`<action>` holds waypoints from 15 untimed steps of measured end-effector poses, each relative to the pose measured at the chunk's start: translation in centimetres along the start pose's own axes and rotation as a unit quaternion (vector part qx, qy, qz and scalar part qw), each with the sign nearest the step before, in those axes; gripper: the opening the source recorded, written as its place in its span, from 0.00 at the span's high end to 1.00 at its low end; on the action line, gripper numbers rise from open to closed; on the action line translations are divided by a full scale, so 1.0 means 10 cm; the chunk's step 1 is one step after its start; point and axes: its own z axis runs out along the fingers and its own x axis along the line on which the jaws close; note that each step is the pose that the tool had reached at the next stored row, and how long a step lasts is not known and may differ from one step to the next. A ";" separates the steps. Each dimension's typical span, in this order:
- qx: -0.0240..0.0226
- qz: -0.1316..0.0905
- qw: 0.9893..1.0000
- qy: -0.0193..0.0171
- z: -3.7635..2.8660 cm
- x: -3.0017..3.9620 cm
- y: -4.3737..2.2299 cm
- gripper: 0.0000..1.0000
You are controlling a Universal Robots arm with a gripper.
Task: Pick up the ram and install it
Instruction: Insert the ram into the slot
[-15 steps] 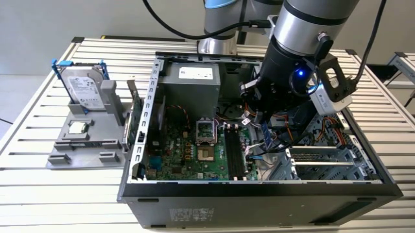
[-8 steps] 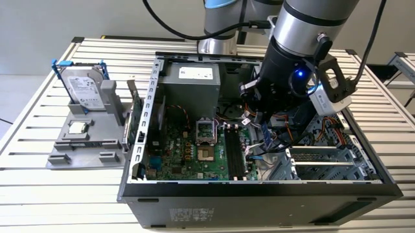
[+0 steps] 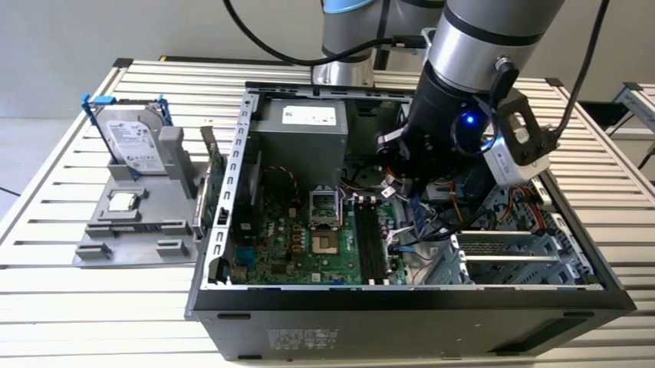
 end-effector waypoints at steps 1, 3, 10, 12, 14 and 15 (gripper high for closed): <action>0.000 0.001 1.000 0.000 0.010 0.002 -0.001 1.00; 0.000 0.002 1.000 0.000 0.027 0.003 -0.001 1.00; 0.000 0.002 1.000 0.000 0.032 0.004 -0.002 1.00; 0.000 0.002 1.000 0.000 0.035 0.004 -0.002 1.00; 0.000 0.002 1.000 0.000 0.048 0.005 -0.002 1.00; 0.000 0.002 1.000 0.000 0.054 0.005 -0.003 1.00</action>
